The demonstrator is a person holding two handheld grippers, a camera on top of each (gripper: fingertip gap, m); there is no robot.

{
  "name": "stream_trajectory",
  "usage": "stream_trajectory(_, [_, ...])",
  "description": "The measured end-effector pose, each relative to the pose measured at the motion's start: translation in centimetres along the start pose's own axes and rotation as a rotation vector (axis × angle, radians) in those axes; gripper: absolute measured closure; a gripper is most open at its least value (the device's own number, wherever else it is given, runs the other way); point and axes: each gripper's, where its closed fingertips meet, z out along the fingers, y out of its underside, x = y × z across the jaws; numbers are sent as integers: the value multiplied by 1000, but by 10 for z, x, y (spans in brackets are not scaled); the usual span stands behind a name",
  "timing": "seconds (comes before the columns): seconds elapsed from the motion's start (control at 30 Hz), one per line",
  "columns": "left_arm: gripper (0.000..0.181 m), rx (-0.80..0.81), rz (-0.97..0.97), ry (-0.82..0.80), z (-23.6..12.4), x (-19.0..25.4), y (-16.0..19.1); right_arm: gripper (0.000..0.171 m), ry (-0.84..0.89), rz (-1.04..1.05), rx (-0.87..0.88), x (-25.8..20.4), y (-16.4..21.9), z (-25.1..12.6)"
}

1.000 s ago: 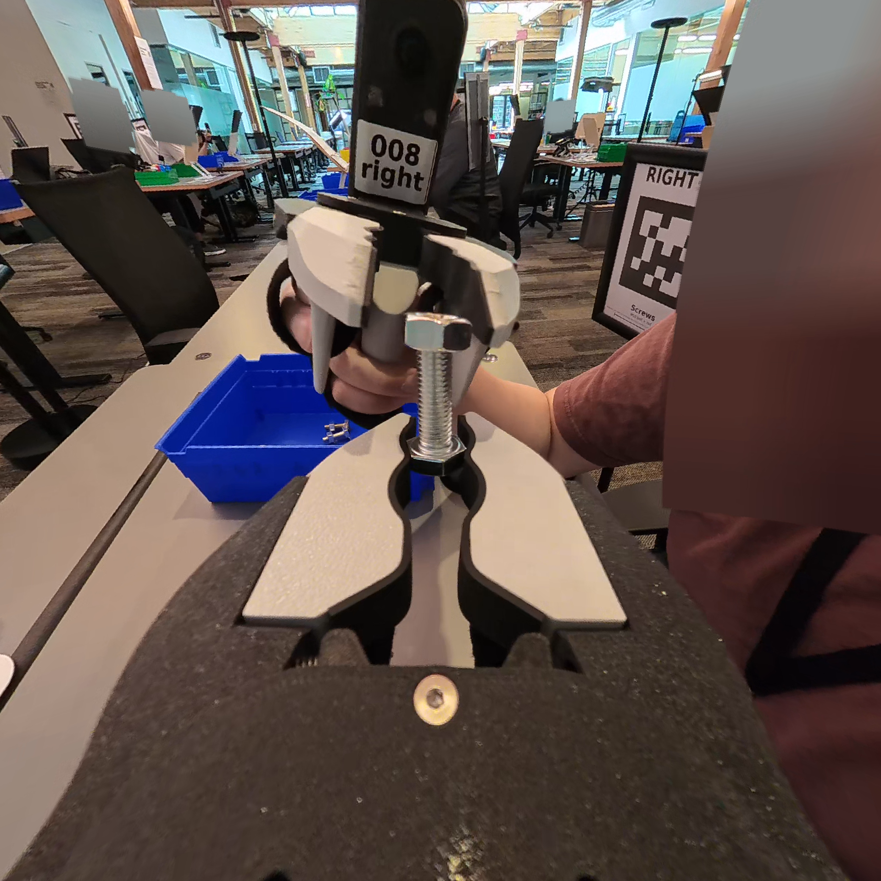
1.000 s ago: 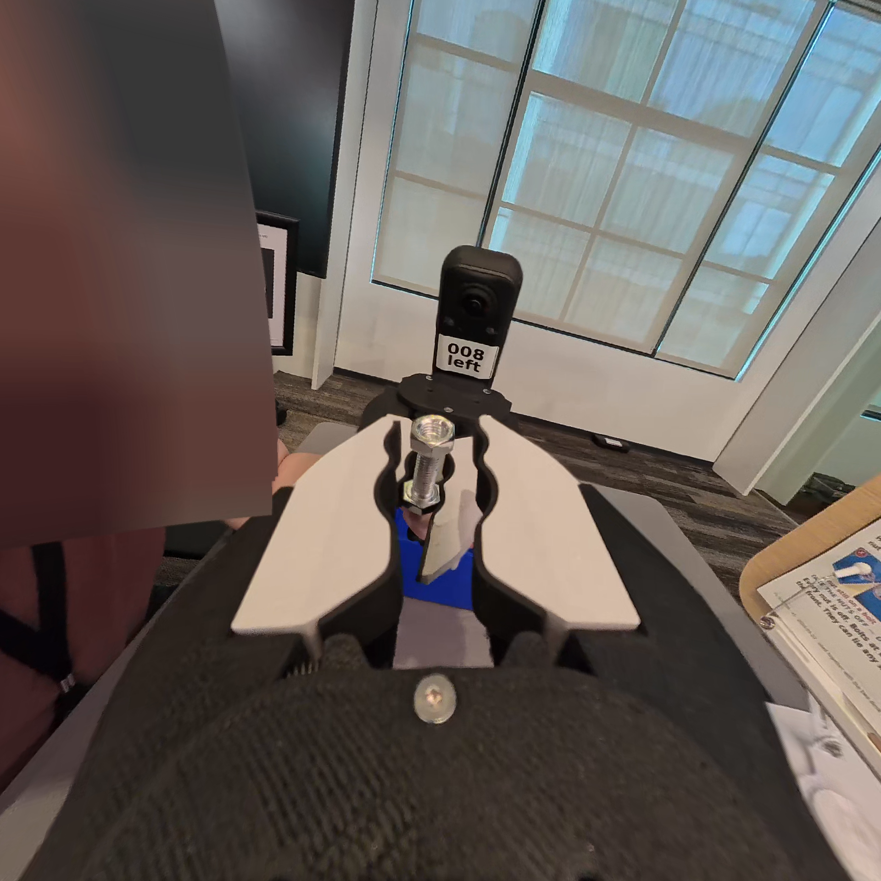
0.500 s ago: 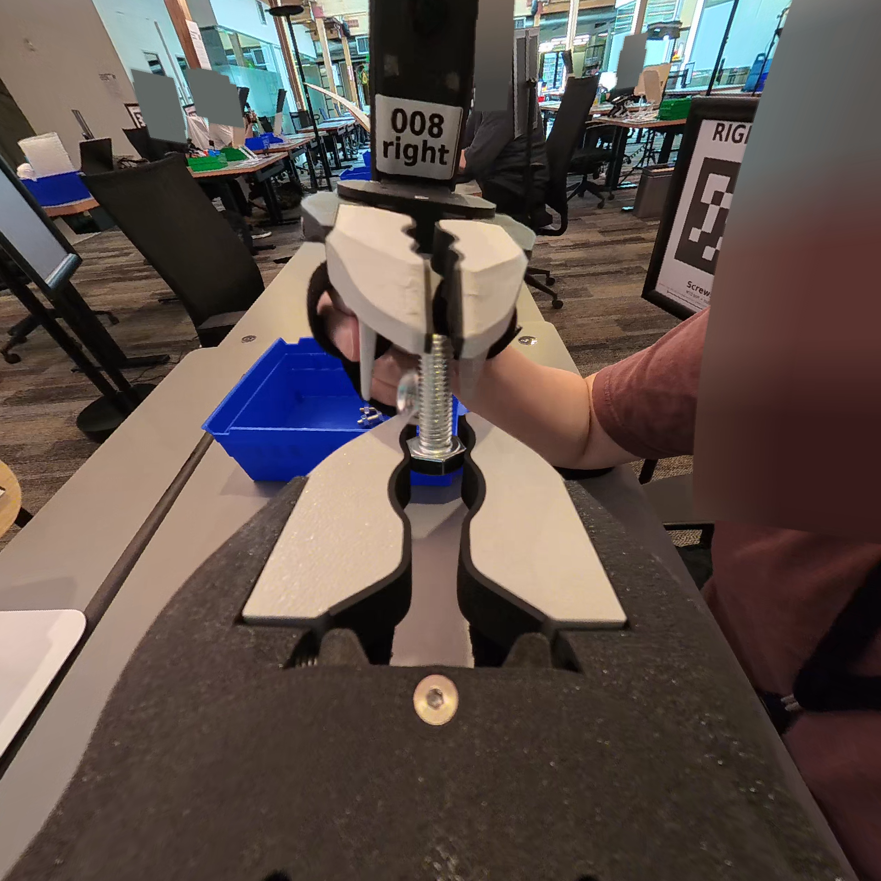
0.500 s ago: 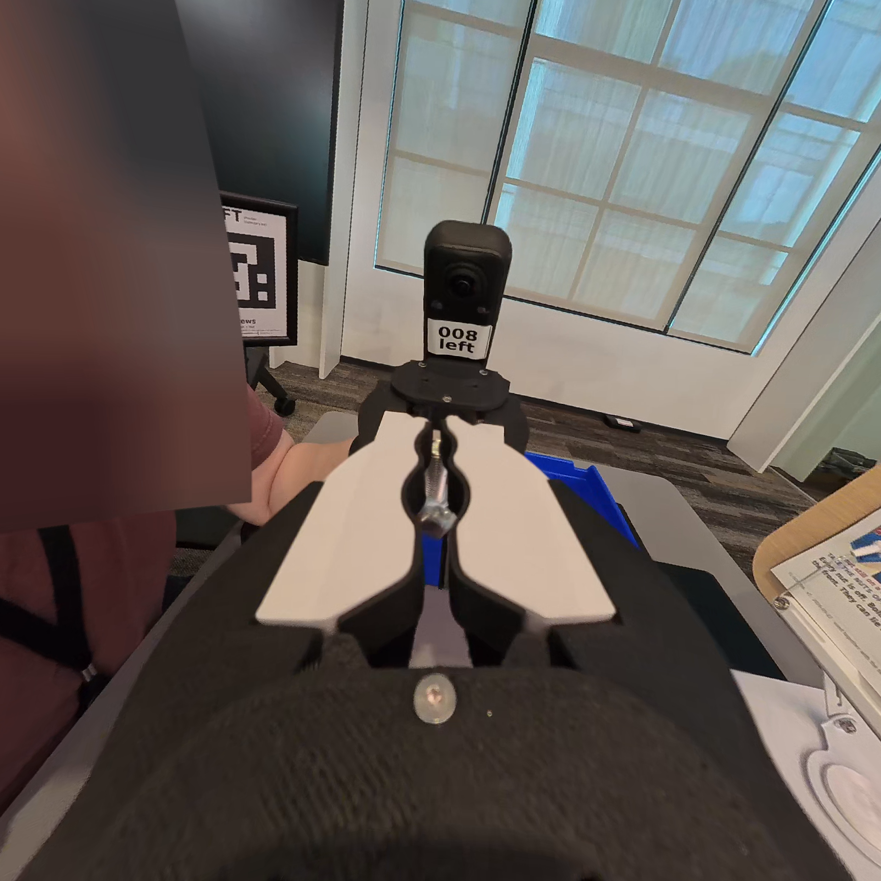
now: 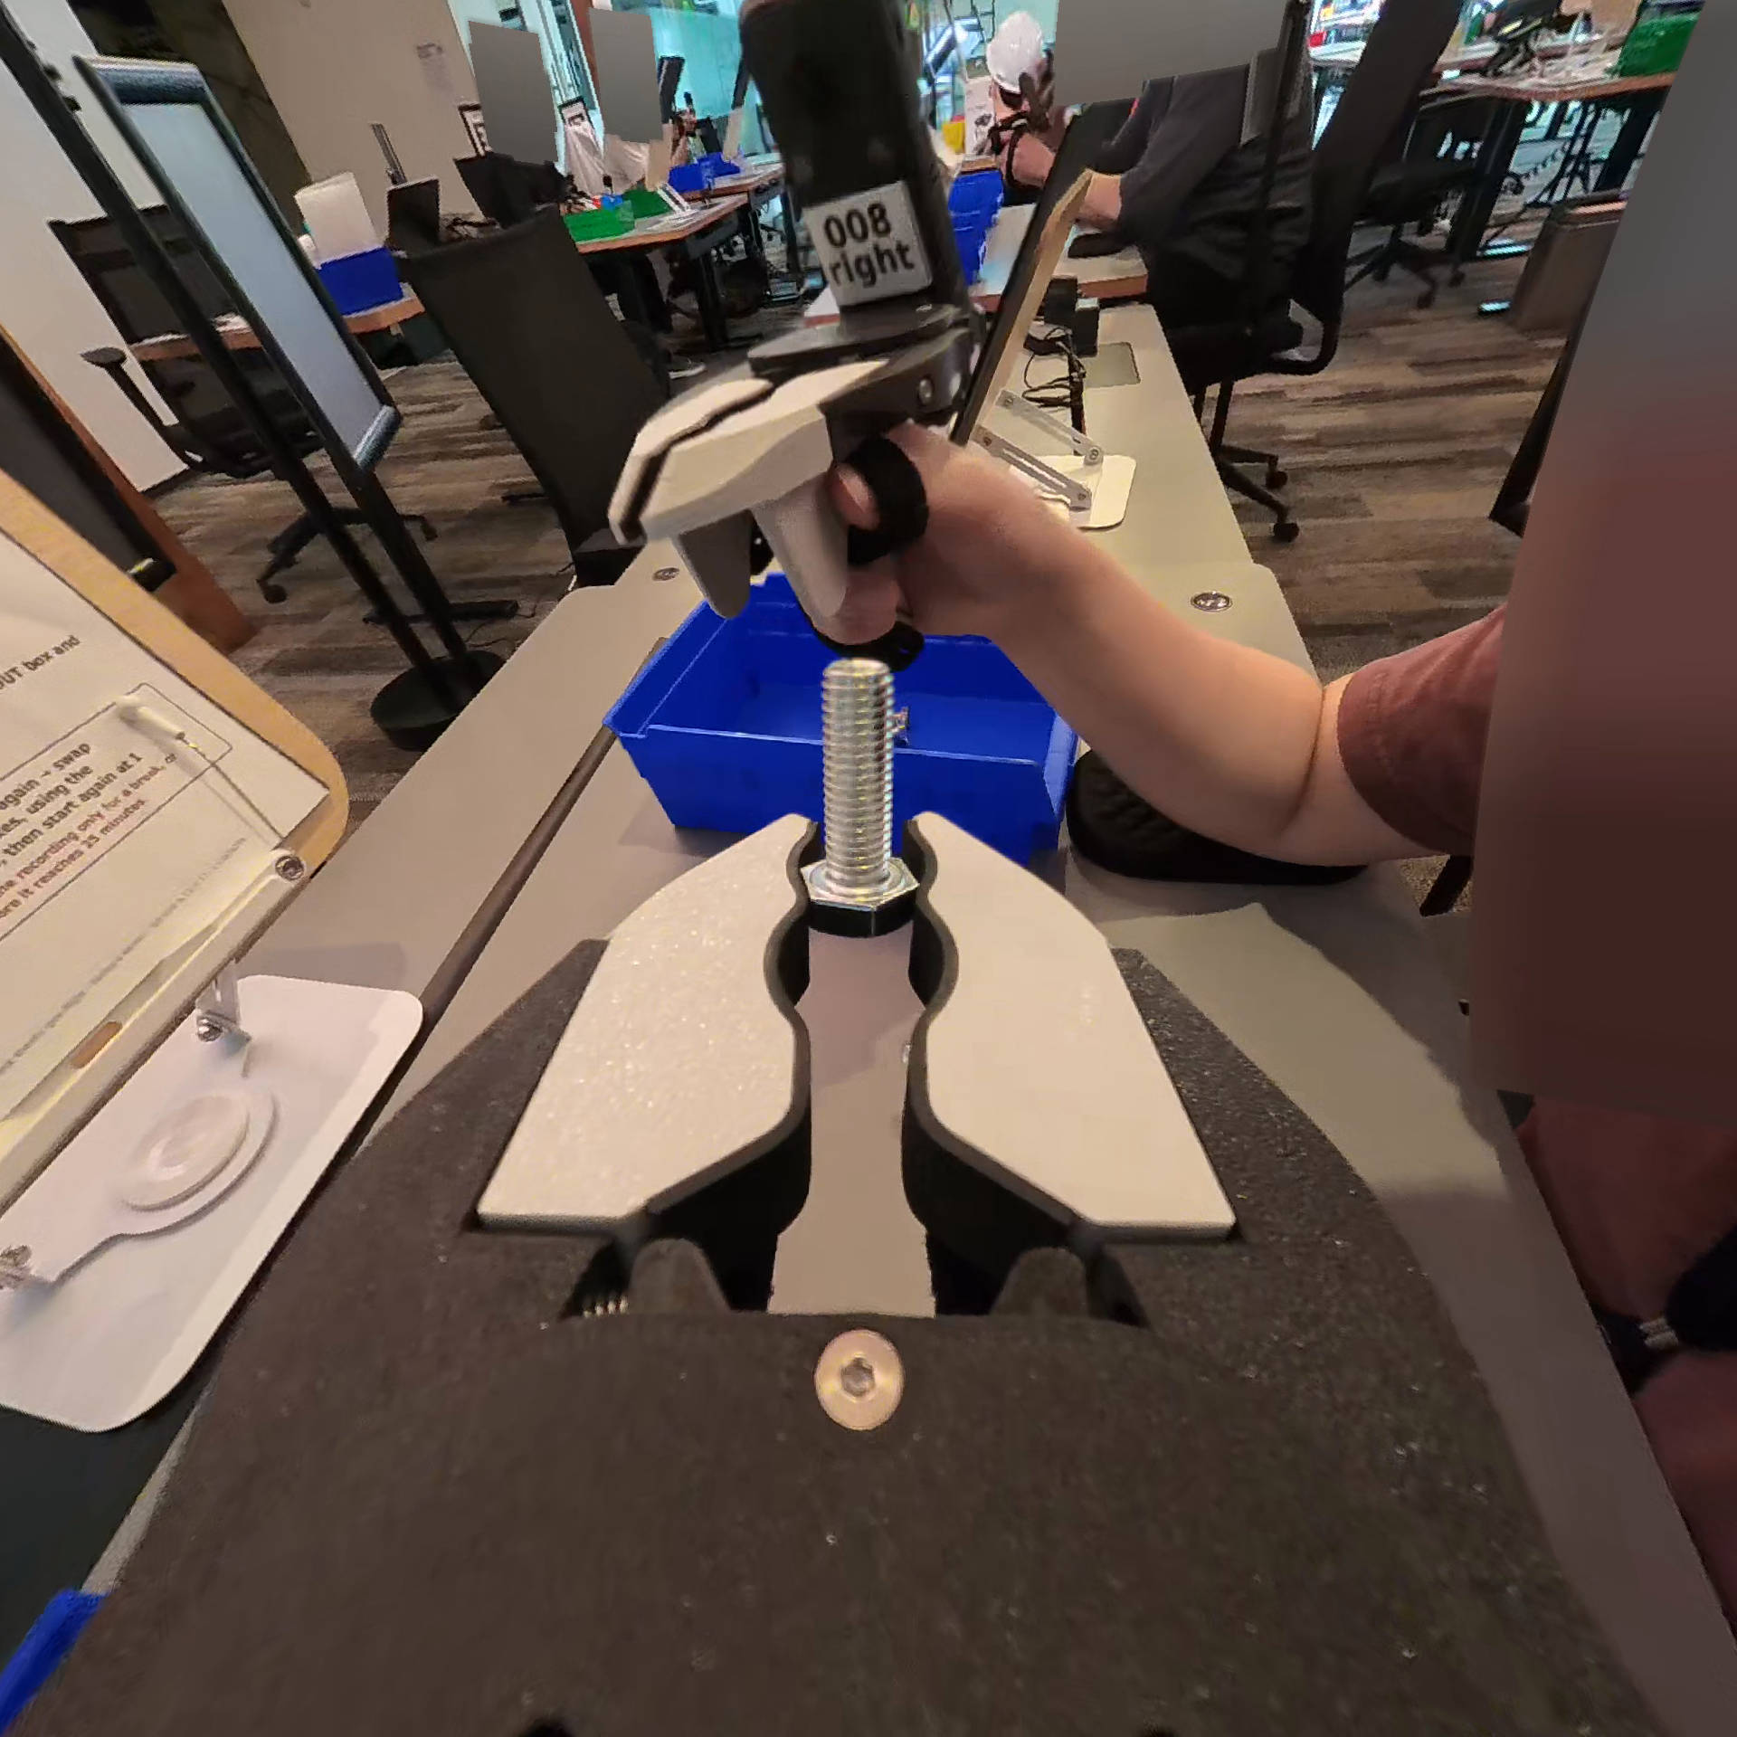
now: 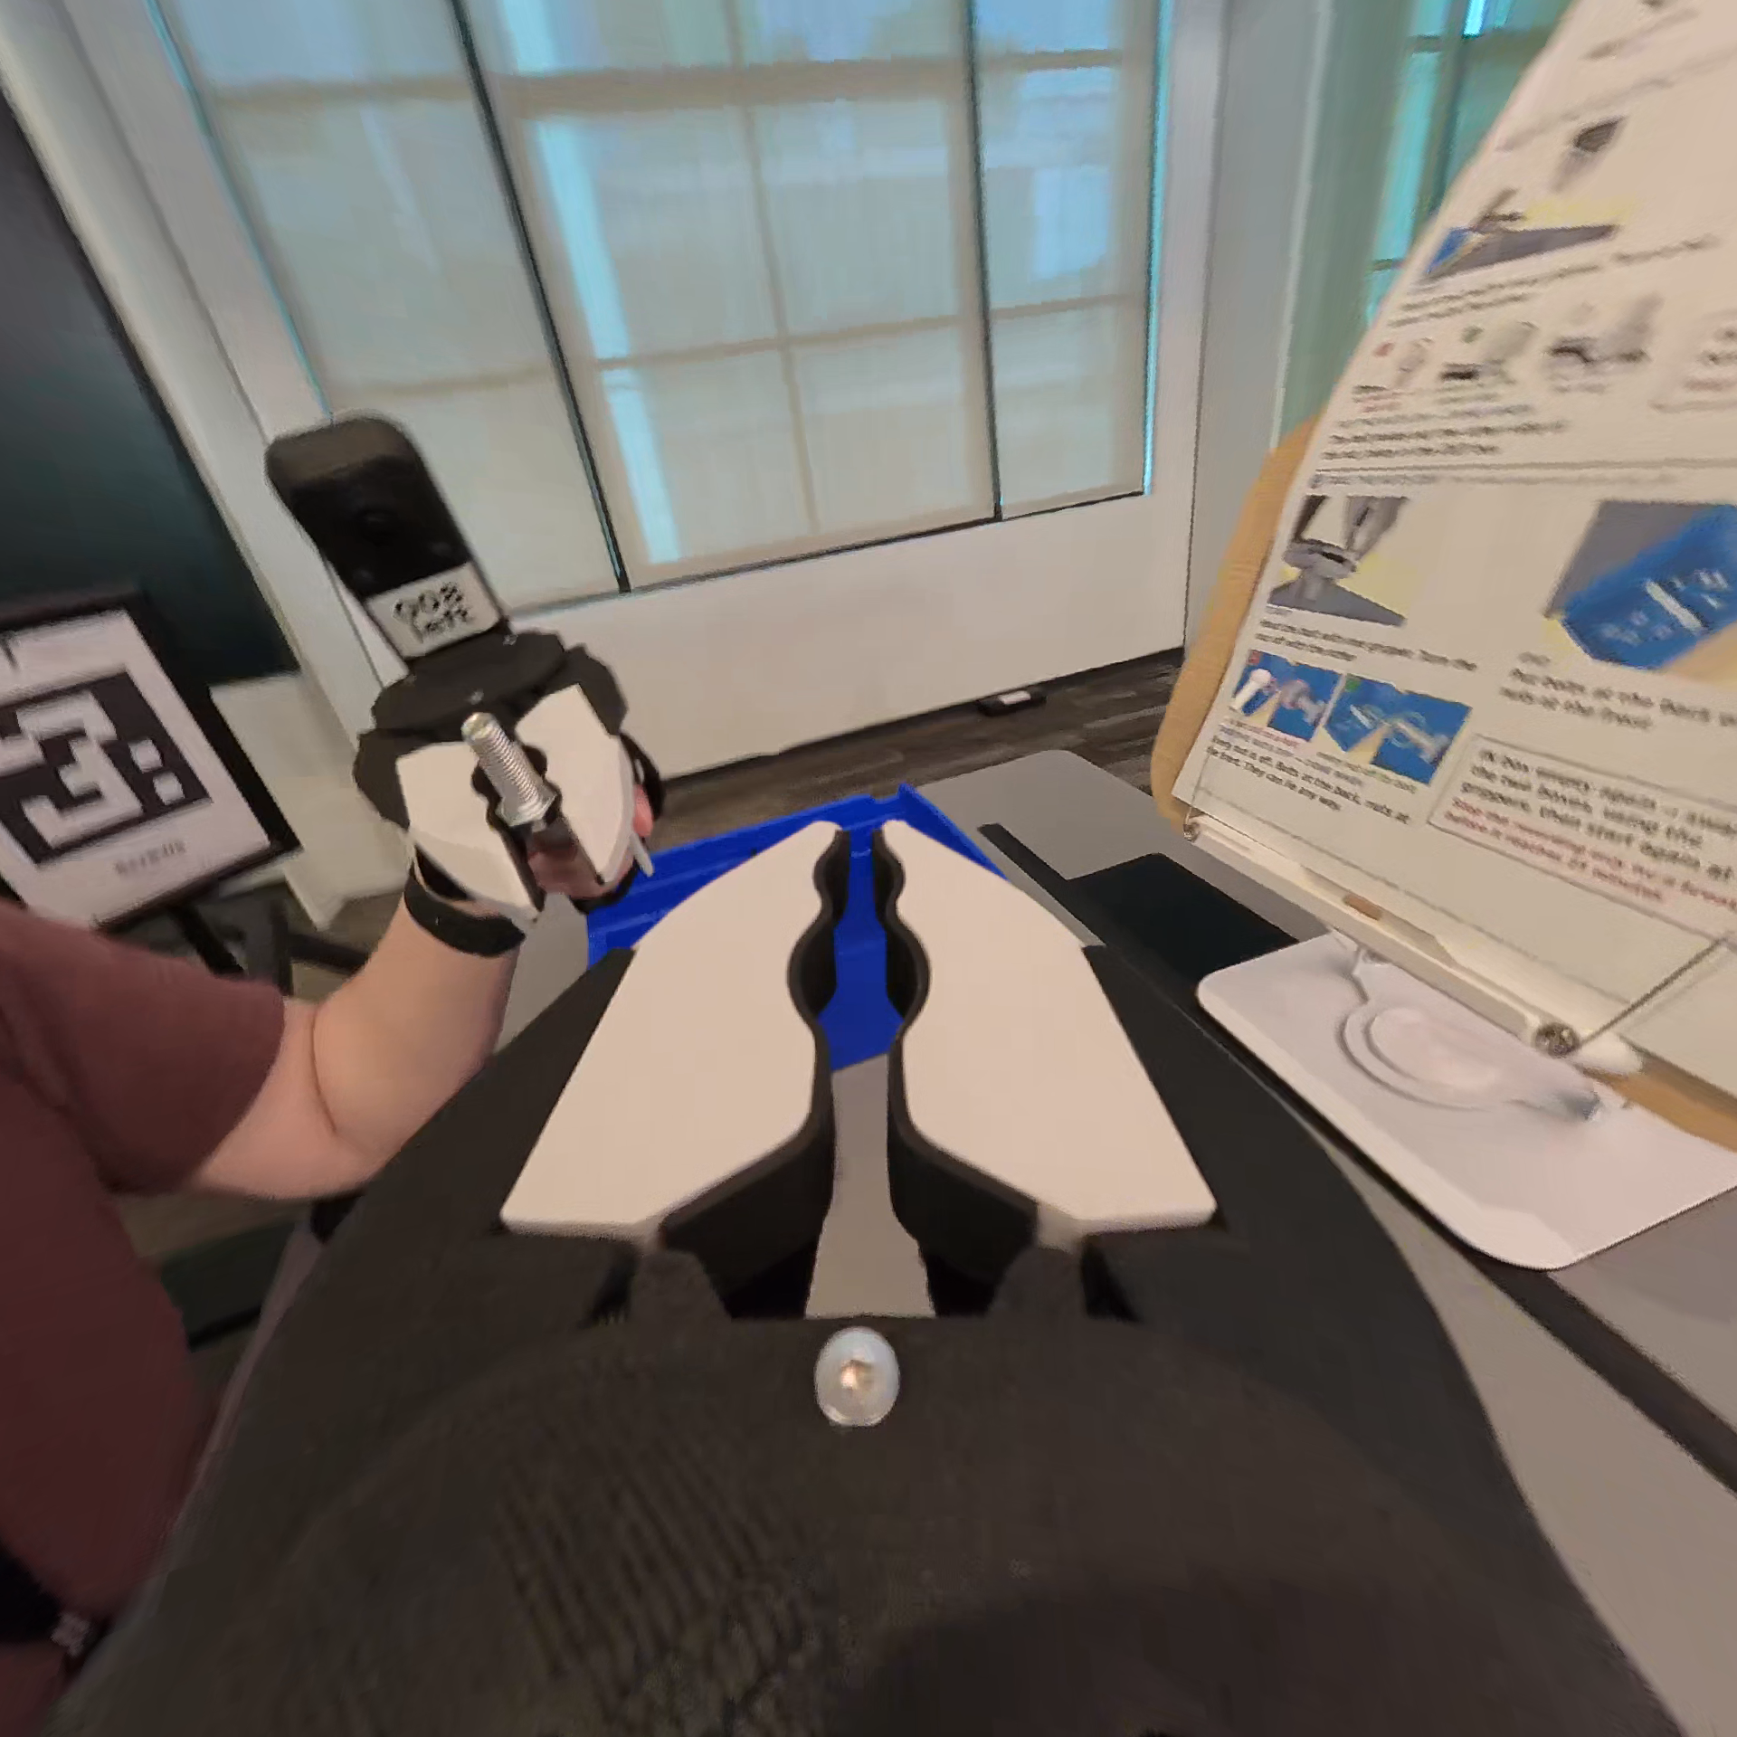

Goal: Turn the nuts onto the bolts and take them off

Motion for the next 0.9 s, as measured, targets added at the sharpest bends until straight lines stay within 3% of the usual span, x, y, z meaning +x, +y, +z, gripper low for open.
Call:
stream_trajectory(0.03, [165,-7,-3,-15,-2,-4,1,169,13,54,16,8,2,0])
stream_trajectory(0.1, [165,-36,0,-78,-8,-16,6,171,23,158,-71,24,27,10])
stream_trajectory(0.23, [165,-32,-12,-147,-21,-32,6,170,1,266,-425,32,120,49])
stream_trajectory(0.4, [165,0,9,-266,-56,-43,-6,170,-46,240,-644,-12,204,101])
stream_trajectory(0.63, [165,69,9,-309,-87,-44,-20,150,-137,-179,-740,-48,275,138])
stream_trajectory(0.77, [165,85,5,-303,-95,-42,-22,158,-75,-155,-867,-35,302,136])
stream_trajectory(0.9, [165,97,-3,-295,-101,-42,-23,160,-100,-77,-807,-34,281,131])
